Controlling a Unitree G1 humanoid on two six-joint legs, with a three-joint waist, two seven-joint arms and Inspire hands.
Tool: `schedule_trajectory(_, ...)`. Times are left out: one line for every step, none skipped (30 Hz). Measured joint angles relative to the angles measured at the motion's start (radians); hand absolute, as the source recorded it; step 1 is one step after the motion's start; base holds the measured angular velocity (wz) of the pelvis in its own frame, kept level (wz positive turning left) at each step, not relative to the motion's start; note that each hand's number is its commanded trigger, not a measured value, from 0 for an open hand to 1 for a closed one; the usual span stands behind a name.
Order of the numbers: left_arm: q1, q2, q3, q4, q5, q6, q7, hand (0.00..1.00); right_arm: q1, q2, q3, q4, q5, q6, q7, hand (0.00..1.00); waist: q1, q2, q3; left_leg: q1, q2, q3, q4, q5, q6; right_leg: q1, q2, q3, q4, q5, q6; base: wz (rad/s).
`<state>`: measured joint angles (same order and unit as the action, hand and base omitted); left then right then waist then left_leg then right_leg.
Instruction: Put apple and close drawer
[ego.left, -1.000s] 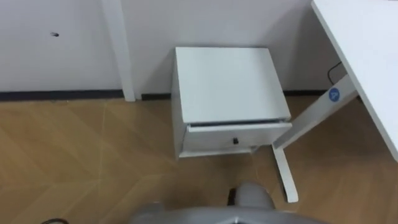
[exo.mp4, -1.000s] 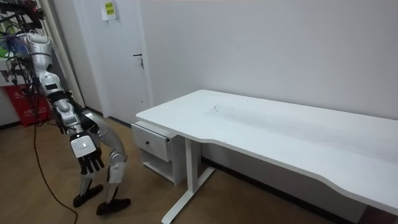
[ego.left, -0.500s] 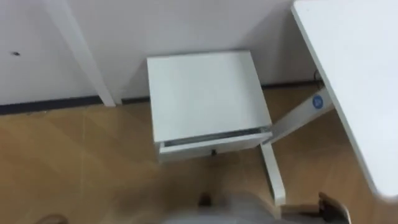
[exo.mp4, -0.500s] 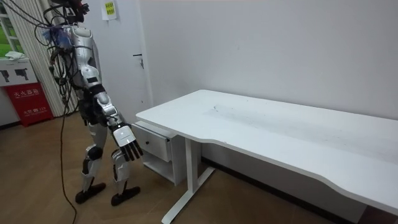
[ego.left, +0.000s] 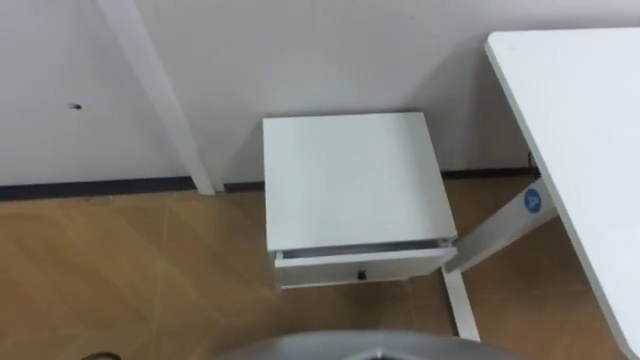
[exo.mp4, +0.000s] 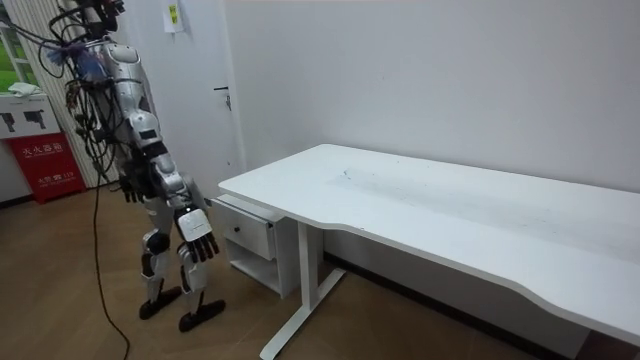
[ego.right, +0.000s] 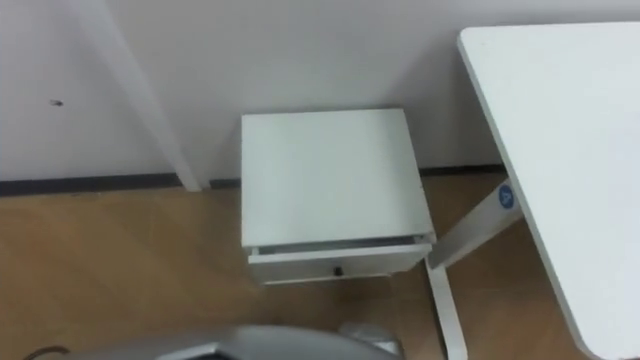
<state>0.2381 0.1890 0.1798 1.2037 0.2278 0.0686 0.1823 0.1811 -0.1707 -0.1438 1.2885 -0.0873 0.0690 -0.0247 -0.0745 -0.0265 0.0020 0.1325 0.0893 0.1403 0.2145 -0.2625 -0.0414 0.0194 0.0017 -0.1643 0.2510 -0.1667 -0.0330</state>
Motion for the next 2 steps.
schedule_trajectory(0.0,-0.003,0.0,0.002,0.0,0.008,-0.003,0.0,-0.001,0.001,0.003,0.0,-0.001,0.009,0.013,0.0,-0.003,0.004,0.0005,-0.001,0.0,-0.002,0.004,0.0,0.0,0.0,-0.002,-0.002,0.004,-0.001,-0.001,0.0)
schedule_trajectory(-0.002,-0.005,0.0,0.002,0.0,0.012,-0.005,0.0,-0.001,0.001,0.003,0.0,-0.001,0.013,0.02,0.0,-0.003,0.005,0.0008,-0.001,0.0,-0.003,0.006,0.0,0.0,0.0,-0.002,-0.002,0.006,-0.001,-0.001,0.03)
